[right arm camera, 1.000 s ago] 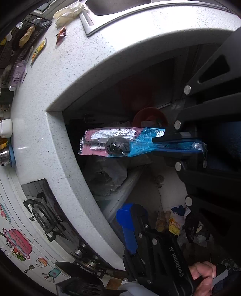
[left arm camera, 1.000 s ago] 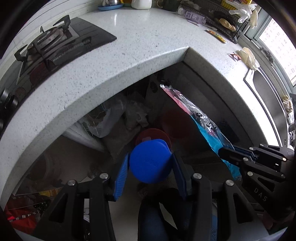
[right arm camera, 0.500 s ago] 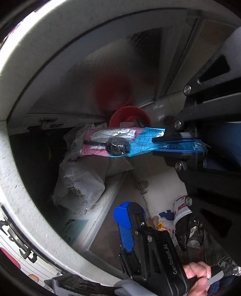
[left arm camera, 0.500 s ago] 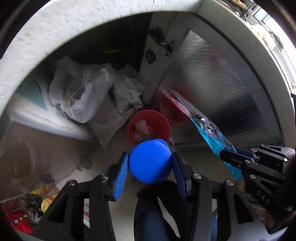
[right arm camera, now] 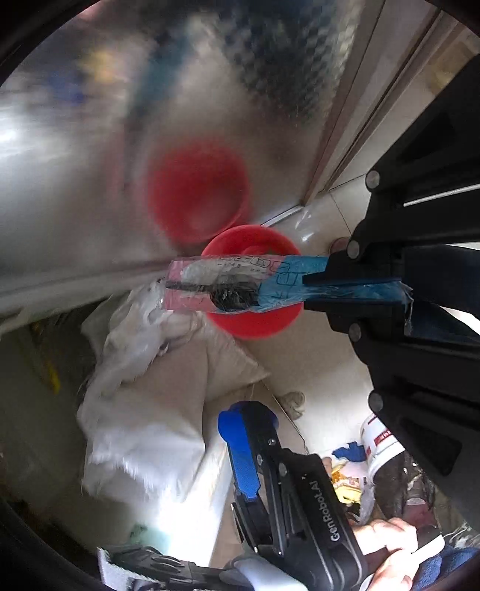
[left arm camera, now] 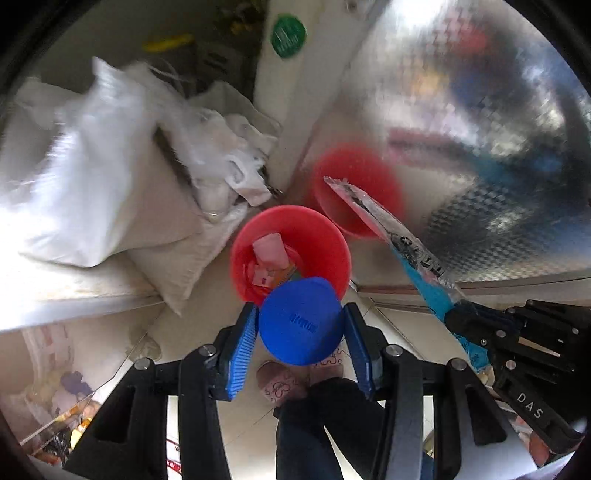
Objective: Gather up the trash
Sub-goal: 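Open the left tool dropping the cap while the right drops the packet into the bucket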
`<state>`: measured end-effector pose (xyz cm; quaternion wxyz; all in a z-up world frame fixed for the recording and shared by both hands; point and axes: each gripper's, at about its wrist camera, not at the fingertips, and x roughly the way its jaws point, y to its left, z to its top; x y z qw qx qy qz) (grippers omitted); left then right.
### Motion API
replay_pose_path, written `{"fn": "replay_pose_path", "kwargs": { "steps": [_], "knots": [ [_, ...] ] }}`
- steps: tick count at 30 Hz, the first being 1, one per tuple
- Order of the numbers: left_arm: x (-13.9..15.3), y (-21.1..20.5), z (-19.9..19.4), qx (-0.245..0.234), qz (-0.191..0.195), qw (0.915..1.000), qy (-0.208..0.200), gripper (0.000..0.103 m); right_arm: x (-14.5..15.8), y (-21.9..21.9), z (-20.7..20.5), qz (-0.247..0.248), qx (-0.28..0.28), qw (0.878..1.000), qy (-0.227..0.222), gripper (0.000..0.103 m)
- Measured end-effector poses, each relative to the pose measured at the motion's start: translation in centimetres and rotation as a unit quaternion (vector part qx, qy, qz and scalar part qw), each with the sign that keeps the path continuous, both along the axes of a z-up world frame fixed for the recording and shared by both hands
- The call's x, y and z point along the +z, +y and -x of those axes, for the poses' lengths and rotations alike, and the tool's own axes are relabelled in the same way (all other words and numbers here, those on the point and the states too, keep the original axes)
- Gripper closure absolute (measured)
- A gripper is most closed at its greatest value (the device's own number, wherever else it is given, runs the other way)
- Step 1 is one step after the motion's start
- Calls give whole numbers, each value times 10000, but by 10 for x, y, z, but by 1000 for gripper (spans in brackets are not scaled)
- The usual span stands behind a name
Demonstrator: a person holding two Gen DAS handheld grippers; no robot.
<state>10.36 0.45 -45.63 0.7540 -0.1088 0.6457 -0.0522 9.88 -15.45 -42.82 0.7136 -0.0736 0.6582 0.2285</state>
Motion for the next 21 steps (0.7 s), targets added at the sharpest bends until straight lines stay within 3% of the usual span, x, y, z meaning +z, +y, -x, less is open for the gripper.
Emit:
{"fn": "replay_pose_path", "kwargs": {
  "steps": [8,10,12,21],
  "knots": [
    [-36,-13,-22,-337,-81,9994,65,57,-37,-11,-17,114,-150,9998,108,98],
    [-41,-14,-26,-337,-59,9994,64,34,-41,-11,-20,141,-176,9997,117,98],
    [-46,-13,-28,-308,-38,9995,75,24,-43,-8,-22,160,-199,9996,127,98],
    [-56,-6,-21,-285,-204,9993,162,21,-56,2,-24,219,99,9996,164,98]
  ]
}}
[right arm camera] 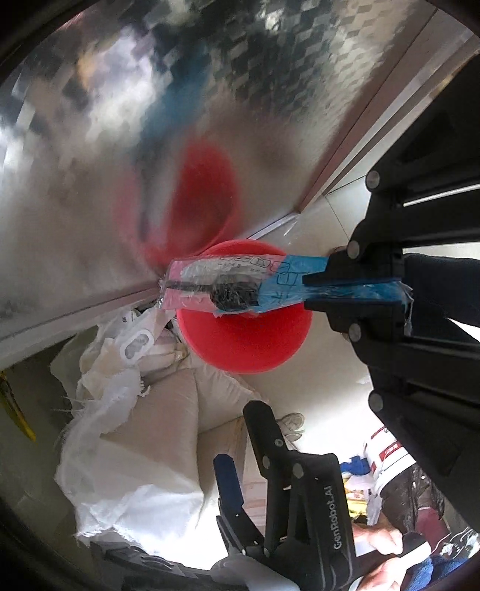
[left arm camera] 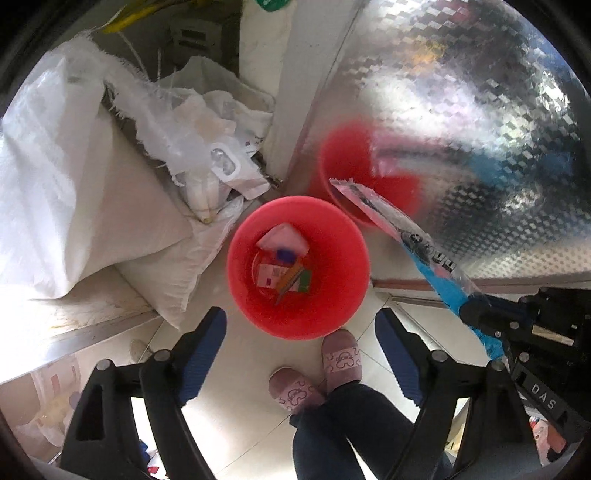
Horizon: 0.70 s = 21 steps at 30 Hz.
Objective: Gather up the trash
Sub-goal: 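Open the left tool dropping the cap while the right drops the packet into the bucket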
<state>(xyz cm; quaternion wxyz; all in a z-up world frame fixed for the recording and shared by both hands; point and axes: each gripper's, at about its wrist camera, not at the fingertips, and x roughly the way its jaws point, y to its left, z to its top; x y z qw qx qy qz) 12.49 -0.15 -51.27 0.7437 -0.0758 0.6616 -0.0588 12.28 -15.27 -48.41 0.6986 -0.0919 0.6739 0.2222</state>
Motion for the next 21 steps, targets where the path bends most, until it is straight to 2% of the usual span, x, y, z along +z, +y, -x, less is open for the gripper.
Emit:
{"fn": "replay_pose_path", "kwargs": {
  "steps": [5,14,21],
  "knots": [
    [-5,13,9,145,-111,9998,72,20,-6,10,3,38,266,9996,55,98],
    [-19,38,18,497,-88,9986,177,20,-21,34,3,104,745,9971,111,97],
    [-26,44,25,632,-105,9976,247,20,-24,42,8,220,905,9956,110,97]
  ]
}}
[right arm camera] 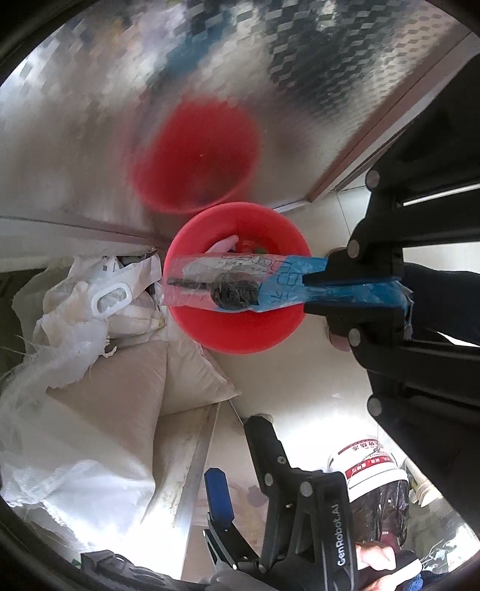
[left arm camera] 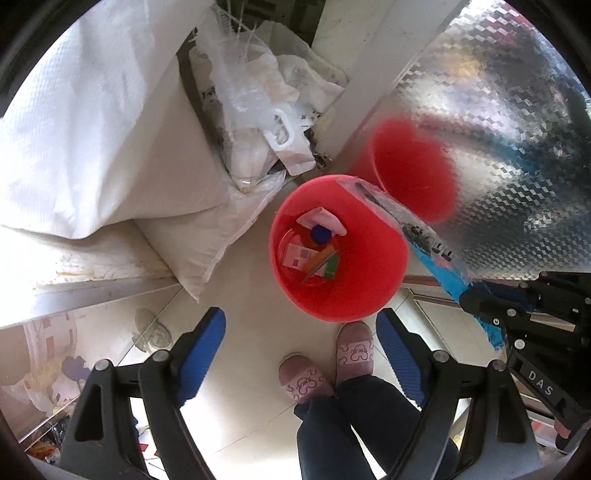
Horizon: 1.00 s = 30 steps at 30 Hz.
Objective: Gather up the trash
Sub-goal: 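Open the left tool dropping the cap while the right drops the packet into the bucket, then raise both tools back up to the counter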
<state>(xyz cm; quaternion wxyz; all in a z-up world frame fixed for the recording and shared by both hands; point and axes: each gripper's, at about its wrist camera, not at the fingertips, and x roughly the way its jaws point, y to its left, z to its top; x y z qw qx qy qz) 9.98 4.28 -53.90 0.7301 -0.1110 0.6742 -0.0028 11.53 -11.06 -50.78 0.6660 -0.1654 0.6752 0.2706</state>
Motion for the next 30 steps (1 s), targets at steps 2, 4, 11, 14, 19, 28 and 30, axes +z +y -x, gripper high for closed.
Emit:
{"fn": "replay_pose_path", "kwargs": {
  "steps": [2,4,11,14,19,28,30],
  "knots": [
    [0,1,1,-7,1,10000,-6,20,0,1,1,1,-2,10000,2,97],
    [2,0,3,-1,12,10000,-16,20,0,2,2,-11,-6,10000,-2,92],
    [9,4,8,18,-10,10000,-38,20,2,3,4,-84,-76,9999,-61,47],
    [18,2,12,27,-12,10000,-60,20,9,3,6,-81,-107,9998,-167,41],
    [37,-1,22,35,-61,9999,-154,20,25,0,11,-113,-92,9994,-324,37],
    [103,-1,50,201,-142,9993,-268,20,84,-1,29,-116,61,9973,-716,30],
    [127,0,58,246,-156,9991,-320,20,104,-2,33,-162,89,9967,-789,29]
  ]
}}
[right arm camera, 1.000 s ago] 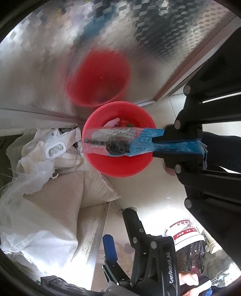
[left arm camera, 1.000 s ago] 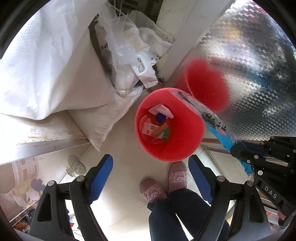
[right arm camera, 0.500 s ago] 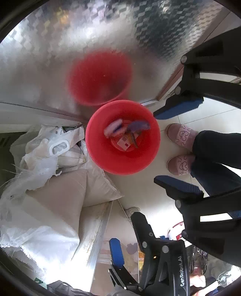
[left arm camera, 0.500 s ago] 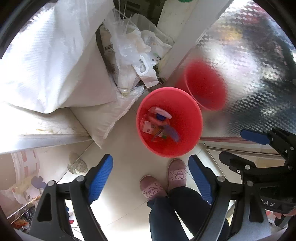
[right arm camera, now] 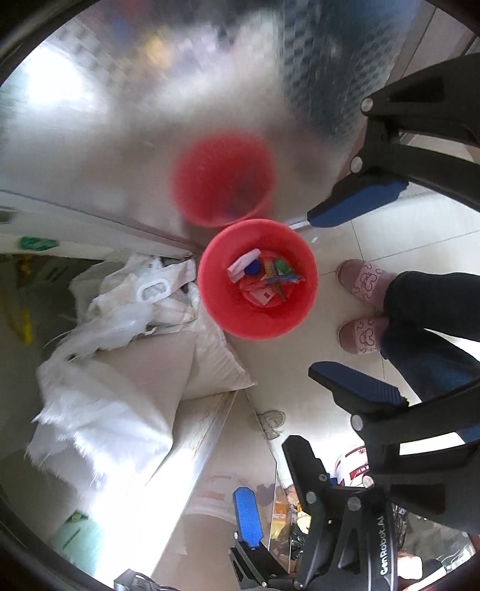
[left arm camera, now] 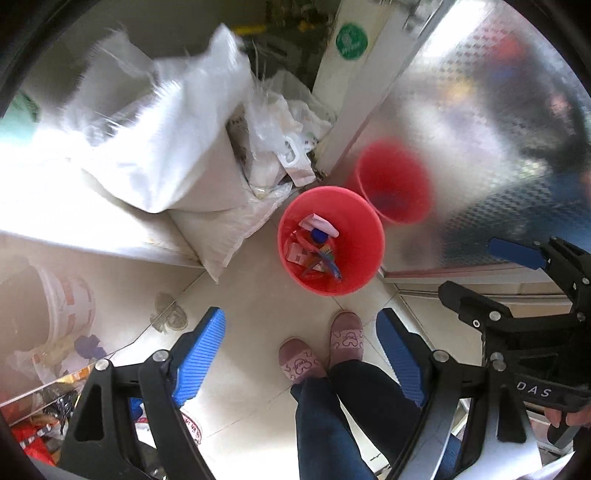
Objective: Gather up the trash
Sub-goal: 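Raise both tools back up to the counter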
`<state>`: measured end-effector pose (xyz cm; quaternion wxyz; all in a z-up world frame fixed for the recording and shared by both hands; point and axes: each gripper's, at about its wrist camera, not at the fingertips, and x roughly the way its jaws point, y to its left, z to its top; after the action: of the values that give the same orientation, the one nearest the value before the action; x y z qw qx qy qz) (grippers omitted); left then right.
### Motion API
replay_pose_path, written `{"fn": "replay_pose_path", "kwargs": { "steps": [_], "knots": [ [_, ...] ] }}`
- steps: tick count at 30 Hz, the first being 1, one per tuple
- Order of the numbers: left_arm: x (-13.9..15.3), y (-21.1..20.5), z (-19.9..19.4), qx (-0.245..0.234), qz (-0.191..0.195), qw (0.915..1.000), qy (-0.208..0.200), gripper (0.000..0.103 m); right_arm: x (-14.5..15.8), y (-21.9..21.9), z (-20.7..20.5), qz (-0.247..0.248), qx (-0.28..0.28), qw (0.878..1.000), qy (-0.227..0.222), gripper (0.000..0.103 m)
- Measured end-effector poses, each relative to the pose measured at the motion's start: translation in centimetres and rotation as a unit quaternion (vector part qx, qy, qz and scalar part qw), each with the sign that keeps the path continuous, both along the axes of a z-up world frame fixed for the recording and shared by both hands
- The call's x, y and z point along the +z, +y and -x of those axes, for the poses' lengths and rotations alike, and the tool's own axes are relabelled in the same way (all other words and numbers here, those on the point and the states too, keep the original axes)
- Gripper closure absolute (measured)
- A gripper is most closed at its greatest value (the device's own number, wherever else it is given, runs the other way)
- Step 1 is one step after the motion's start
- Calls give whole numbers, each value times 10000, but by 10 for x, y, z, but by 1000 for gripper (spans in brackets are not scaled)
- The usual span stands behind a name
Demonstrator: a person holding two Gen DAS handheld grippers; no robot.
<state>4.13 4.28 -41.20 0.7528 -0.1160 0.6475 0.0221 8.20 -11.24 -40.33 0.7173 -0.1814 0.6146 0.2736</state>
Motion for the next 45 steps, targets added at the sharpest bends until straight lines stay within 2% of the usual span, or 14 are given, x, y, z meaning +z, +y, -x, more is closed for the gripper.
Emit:
{"fn": "replay_pose_path", "kwargs": {
  "steps": [5,15,19,24,29,34,45],
  "knots": [
    [65,5,15,83,50,9998,-169,21,56,0,13,-105,77,9998,-166,28],
    [187,14,30,141,-241,9967,-767,20,174,3,30,-262,249,9955,-877,19],
    [223,13,25,79,-343,9942,-1019,20,211,2,30,-307,196,9909,-1293,16],
    [259,9,13,-68,-467,9906,-1283,20,240,-5,21,-375,17,9870,-1561,14],
    [288,4,-12,-264,-634,9863,-1497,20,264,-13,3,-473,-232,9831,-1751,12],
    [309,-3,-53,-408,-616,9834,-1656,20,286,-24,-28,-532,-385,9793,-1915,11],
    [350,-24,-176,-650,-833,9757,-1919,20,324,-47,-140,-751,-682,9723,-2105,11]
  ]
}}
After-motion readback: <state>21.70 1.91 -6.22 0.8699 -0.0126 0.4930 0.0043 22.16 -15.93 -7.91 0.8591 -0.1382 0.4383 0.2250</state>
